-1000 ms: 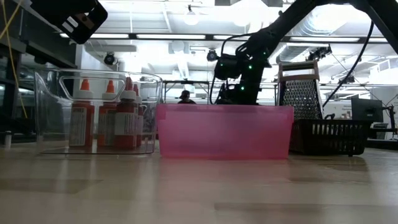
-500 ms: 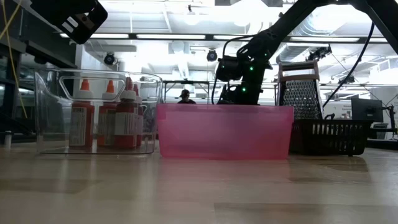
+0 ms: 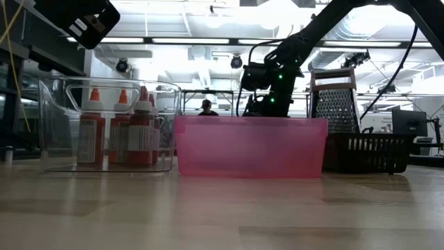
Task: Pick & Place Food Item
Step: Put the blue donut into the black bin
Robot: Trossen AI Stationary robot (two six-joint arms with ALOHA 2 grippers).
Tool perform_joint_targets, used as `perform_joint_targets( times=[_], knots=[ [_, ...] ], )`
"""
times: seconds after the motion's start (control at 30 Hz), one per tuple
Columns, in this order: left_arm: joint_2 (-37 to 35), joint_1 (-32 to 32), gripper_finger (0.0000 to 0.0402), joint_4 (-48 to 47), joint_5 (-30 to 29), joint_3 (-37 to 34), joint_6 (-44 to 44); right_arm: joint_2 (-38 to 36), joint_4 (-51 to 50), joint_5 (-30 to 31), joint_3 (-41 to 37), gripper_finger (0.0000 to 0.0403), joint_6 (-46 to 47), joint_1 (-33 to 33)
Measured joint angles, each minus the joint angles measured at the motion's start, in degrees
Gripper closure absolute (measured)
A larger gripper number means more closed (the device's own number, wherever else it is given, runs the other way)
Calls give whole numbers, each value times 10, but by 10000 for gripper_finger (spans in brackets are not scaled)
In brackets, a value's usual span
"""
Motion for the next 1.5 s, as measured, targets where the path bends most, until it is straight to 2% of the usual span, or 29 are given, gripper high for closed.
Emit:
perform_joint_targets(
  times=[0.73, 1.5],
  knots=[
    [0, 0, 279, 0, 0, 0, 0, 0, 14, -3, 0, 396, -19, 0],
    [0, 0, 279, -4, 0, 0, 0, -80, 15, -5, 0, 399, -17, 5]
  ],
)
